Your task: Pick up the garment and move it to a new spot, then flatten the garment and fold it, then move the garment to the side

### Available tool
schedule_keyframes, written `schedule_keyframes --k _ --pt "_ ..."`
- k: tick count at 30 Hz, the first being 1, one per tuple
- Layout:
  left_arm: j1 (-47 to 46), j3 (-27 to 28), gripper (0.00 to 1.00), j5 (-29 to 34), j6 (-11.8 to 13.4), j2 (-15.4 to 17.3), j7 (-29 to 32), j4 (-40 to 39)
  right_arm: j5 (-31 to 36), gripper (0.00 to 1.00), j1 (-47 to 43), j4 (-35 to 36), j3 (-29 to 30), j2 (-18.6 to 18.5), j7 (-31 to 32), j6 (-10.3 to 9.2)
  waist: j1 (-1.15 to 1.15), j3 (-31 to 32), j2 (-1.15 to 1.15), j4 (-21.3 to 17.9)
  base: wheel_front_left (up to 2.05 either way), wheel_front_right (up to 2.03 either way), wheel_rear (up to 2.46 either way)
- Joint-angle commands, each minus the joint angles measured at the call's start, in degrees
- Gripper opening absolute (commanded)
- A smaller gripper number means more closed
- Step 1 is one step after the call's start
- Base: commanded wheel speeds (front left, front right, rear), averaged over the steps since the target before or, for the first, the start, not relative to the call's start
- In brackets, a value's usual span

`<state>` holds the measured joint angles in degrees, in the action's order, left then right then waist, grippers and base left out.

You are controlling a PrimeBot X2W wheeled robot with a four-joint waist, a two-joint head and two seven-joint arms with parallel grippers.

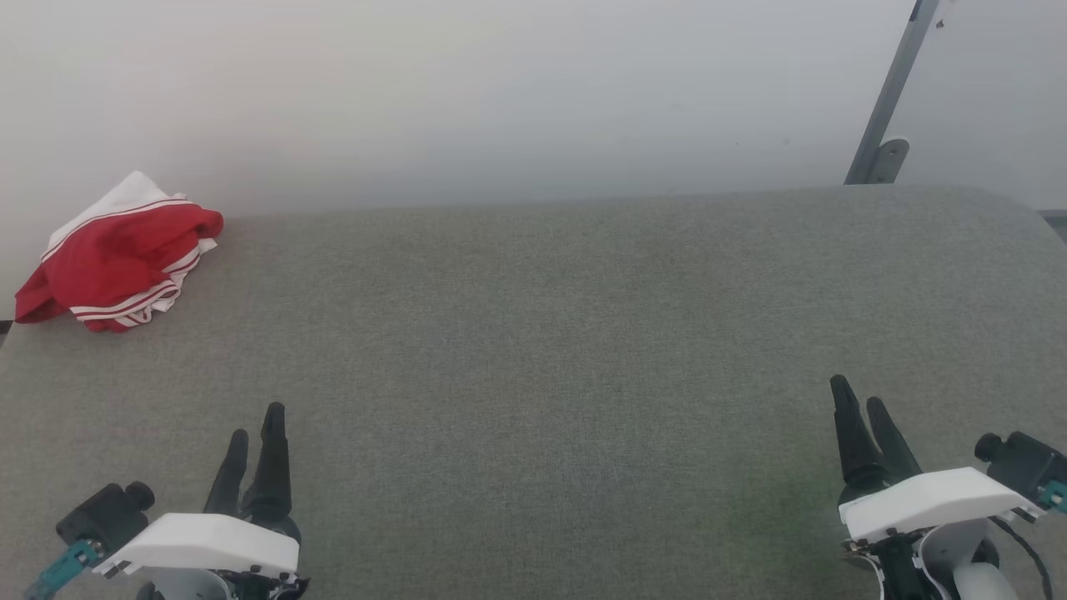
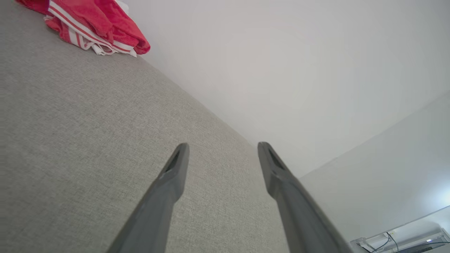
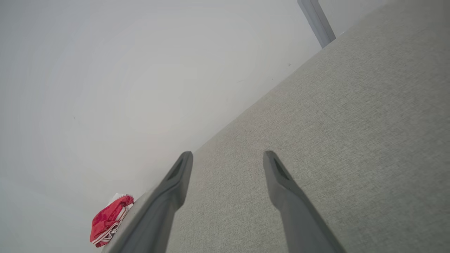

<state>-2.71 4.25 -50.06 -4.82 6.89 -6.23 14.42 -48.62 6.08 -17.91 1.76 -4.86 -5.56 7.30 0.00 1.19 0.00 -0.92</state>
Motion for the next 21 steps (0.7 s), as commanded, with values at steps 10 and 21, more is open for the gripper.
schedule_keyframes --k 10,21 --pt "-1.00 1.49 1.00 7.40 -1.08 0.26 -2.05 -0.52 7.15 1.00 1.51 0.36 -0.19 -0.74 -1.81 0.18 0.00 0.10 0.00 -0.21 0.00 0.00 0.00" --pt "-1.09 2.29 1.00 13.51 -1.79 0.58 -3.71 -0.50 13.05 1.00 1.35 1.19 -0.24 -0.68 -3.02 0.21 0.00 0.26 0.00 -0.37 0.00 0.00 0.00"
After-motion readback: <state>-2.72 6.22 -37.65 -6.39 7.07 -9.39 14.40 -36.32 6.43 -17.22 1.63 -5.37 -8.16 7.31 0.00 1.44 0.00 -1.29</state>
